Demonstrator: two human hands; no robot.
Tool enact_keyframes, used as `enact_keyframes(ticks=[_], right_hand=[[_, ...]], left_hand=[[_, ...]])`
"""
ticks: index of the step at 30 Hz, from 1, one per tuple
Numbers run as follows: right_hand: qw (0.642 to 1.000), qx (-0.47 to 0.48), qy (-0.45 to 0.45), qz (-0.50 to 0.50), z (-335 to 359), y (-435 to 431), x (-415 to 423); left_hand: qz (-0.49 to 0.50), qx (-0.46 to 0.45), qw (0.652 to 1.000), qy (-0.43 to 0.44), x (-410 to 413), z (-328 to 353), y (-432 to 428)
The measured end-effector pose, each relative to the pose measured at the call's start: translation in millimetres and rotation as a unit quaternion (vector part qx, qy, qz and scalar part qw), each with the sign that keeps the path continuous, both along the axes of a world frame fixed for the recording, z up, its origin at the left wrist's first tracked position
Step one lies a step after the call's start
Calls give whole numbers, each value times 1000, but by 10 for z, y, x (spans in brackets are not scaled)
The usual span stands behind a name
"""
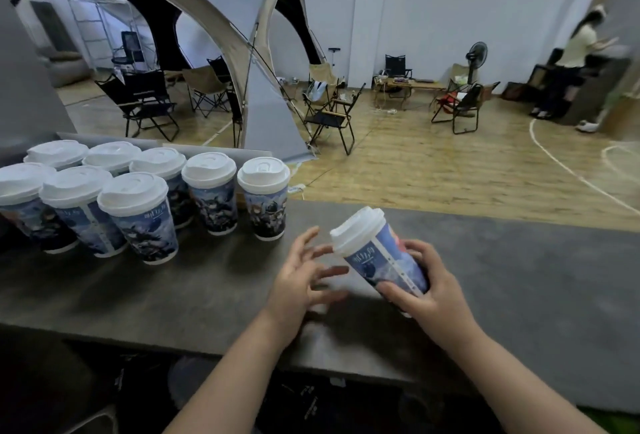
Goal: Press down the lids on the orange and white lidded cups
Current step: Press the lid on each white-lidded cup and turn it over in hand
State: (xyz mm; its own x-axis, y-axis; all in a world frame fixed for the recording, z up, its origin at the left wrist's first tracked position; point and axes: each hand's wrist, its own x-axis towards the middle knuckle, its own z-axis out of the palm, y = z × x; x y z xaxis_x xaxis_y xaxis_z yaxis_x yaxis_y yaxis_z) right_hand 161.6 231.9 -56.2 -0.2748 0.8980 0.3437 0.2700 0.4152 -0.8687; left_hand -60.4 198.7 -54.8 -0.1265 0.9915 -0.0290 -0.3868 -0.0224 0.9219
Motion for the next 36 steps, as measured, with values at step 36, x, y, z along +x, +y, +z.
enact_keyframes(ticks=[36], right_hand=[[998,-6,54,5,-187,20,293]], left_hand=[[-35,74,993,86,272,-207,247]])
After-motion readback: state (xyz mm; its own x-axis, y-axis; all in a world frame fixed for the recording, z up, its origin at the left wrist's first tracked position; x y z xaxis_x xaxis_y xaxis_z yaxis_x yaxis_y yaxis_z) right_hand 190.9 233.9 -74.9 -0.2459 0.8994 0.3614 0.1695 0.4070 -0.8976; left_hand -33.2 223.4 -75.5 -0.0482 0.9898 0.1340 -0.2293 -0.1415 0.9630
